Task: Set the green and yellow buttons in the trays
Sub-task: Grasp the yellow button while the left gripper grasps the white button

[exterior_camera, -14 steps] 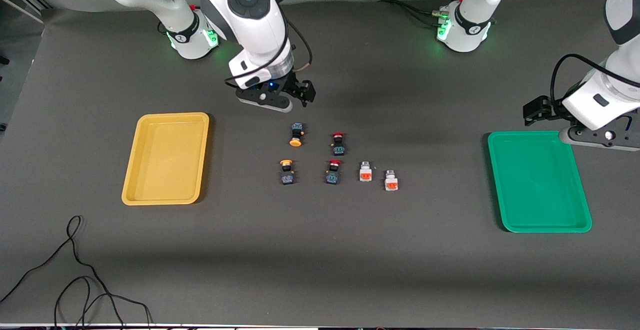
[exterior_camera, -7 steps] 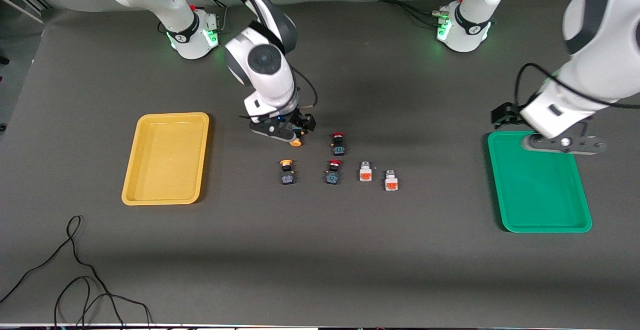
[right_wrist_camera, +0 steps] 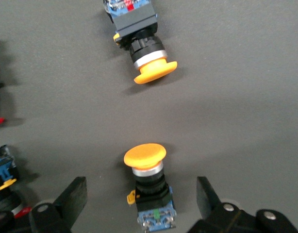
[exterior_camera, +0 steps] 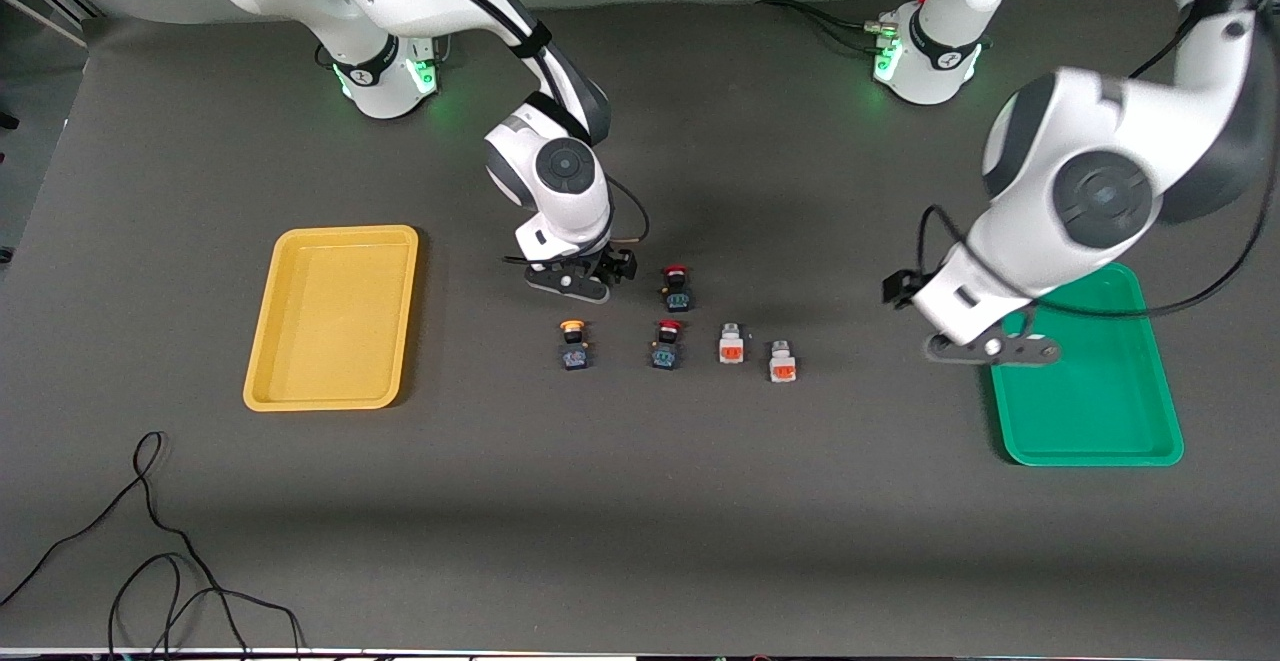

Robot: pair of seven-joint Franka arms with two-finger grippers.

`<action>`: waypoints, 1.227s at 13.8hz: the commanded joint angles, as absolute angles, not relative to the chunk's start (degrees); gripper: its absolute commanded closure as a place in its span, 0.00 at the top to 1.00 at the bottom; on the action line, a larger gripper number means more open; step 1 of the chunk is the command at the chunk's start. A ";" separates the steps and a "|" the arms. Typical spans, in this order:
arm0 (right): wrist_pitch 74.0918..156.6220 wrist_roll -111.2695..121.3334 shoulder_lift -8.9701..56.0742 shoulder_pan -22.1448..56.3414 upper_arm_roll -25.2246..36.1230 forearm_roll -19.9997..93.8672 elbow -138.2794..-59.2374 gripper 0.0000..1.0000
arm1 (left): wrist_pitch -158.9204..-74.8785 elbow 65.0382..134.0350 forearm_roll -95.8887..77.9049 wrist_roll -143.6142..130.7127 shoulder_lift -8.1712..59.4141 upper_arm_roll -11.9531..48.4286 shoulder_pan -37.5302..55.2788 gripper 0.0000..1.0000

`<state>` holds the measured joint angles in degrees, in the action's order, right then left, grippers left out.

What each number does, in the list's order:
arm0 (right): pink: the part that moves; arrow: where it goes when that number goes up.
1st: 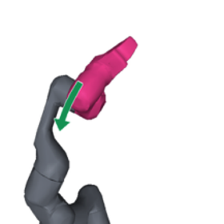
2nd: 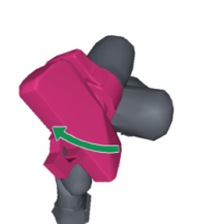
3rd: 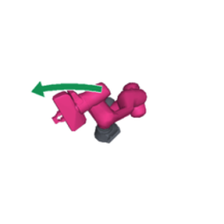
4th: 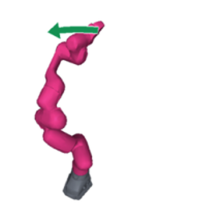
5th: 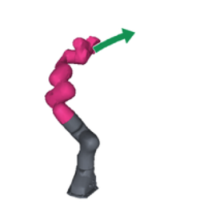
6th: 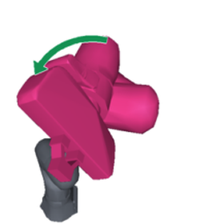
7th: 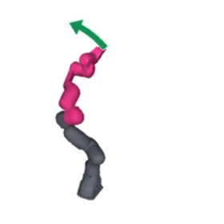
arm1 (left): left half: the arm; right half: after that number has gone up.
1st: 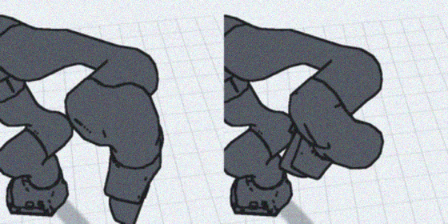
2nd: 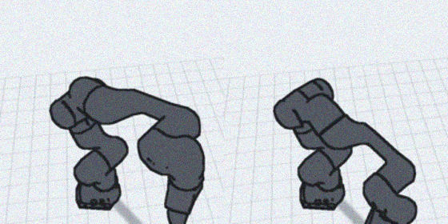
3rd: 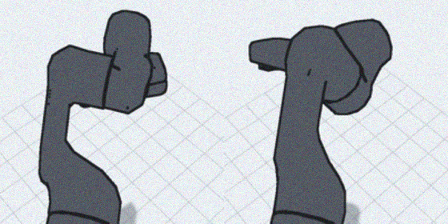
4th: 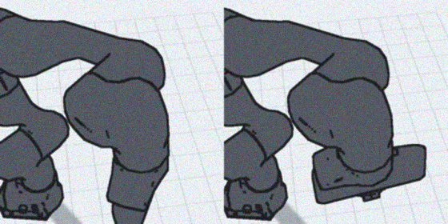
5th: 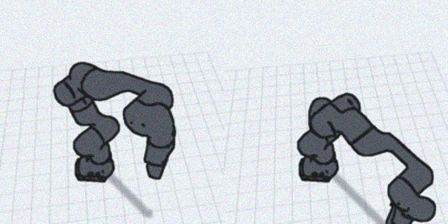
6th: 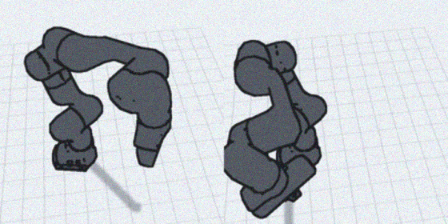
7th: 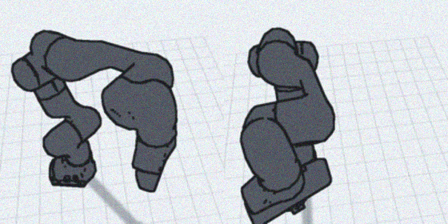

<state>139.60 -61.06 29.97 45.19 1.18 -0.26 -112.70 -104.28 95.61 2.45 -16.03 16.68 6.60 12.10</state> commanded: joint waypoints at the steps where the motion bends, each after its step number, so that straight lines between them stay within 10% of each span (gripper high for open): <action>1: 141.68 -61.79 32.08 46.14 1.41 -1.67 -112.15 1.00 | -106.86 94.31 2.20 -19.33 21.60 5.89 14.94 0.99; 7: 141.77 -61.35 32.26 46.14 1.41 -1.76 -112.06 0.18 | -117.58 94.31 2.20 -21.88 32.42 5.89 18.19 0.99; 17: 120.19 -47.76 20.41 42.46 4.82 -0.53 -106.01 0.14 | -128.58 94.22 1.76 -29.71 40.87 5.89 21.71 0.99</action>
<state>127.12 -53.52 24.62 44.19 3.56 -0.52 -107.64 -128.84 95.41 2.15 -28.66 39.99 6.50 20.97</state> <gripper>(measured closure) 0.670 0.004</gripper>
